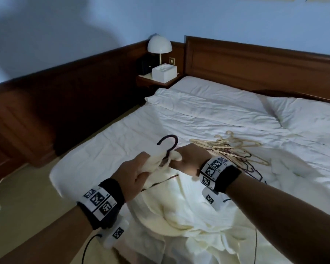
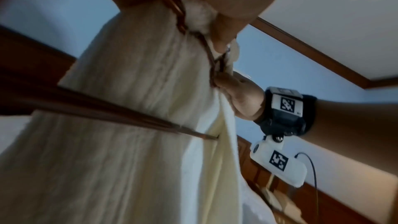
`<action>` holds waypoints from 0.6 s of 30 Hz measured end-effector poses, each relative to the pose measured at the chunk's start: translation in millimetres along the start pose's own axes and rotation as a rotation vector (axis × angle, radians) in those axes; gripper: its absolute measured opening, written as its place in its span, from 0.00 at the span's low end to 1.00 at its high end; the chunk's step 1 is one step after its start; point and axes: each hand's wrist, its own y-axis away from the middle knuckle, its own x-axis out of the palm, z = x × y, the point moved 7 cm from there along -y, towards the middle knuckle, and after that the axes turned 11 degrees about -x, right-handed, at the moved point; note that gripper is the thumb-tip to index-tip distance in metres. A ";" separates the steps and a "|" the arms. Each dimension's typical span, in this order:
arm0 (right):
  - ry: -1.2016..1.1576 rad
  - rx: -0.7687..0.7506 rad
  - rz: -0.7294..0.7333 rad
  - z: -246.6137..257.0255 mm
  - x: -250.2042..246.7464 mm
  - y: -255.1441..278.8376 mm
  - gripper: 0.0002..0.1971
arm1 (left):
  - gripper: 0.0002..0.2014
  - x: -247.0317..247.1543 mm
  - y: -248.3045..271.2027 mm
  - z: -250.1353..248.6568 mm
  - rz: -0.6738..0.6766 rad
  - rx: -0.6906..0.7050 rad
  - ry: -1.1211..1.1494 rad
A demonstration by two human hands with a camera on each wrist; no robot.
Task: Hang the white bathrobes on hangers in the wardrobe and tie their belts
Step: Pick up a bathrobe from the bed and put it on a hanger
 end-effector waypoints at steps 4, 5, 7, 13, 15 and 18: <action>0.153 -0.142 -0.055 16.2 -36.6 -11.7 0.39 | 0.06 -21.5 6.5 23.8 -0.039 -0.200 0.063; 0.221 -0.179 -0.058 25.0 -46.5 -16.0 0.35 | 0.05 -26.3 10.1 37.1 -0.047 -0.270 0.019; 0.371 -0.258 -0.062 51.4 -62.9 -29.1 0.29 | 0.07 -36.2 18.0 63.9 -0.066 -0.424 -0.078; 0.670 -0.435 -0.155 147.3 -103.6 -100.3 0.23 | 0.11 -103.8 25.9 149.9 -0.248 -0.767 -0.283; 0.709 -0.447 -0.184 178.7 -112.3 -131.2 0.22 | 0.09 -152.4 20.7 179.6 -0.317 -0.801 -0.360; 0.725 -0.442 -0.243 236.8 -122.9 -183.4 0.22 | 0.04 -249.5 15.7 218.3 -0.430 -0.820 -0.417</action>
